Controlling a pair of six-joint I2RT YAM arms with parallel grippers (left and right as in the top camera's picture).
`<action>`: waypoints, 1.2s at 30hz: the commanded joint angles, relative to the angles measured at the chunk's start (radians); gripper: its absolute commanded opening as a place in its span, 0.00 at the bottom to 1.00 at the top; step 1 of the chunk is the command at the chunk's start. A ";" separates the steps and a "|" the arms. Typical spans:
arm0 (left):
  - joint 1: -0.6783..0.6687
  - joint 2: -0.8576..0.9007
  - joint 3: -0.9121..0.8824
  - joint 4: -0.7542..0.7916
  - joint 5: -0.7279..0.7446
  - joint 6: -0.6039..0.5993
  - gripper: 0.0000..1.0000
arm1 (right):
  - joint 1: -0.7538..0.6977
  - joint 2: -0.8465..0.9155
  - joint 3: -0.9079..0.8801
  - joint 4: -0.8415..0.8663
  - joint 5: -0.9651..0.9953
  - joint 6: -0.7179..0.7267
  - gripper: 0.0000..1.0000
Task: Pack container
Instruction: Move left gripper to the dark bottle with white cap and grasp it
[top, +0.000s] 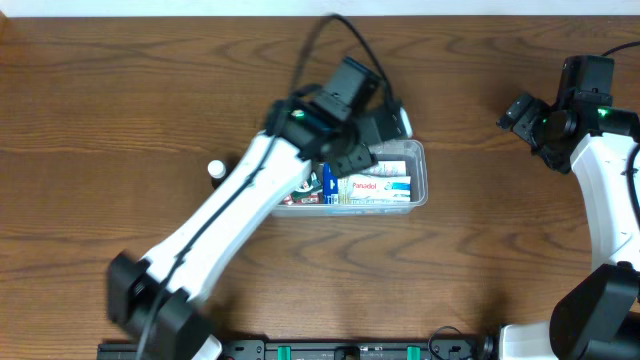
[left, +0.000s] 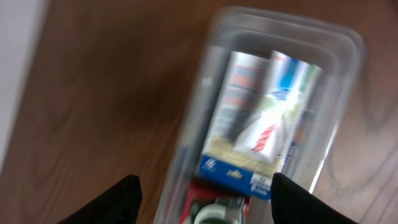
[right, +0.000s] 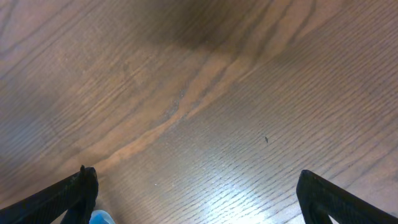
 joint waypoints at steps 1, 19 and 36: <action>0.084 -0.072 0.024 -0.013 -0.129 -0.294 0.67 | -0.005 0.003 0.001 -0.001 0.004 0.011 0.99; 0.528 -0.057 0.003 -0.206 -0.031 -0.830 0.98 | -0.005 0.003 0.001 -0.001 0.004 0.011 0.99; 0.560 0.023 -0.266 -0.136 -0.048 -1.100 0.83 | -0.005 0.003 0.001 -0.002 0.004 0.011 0.99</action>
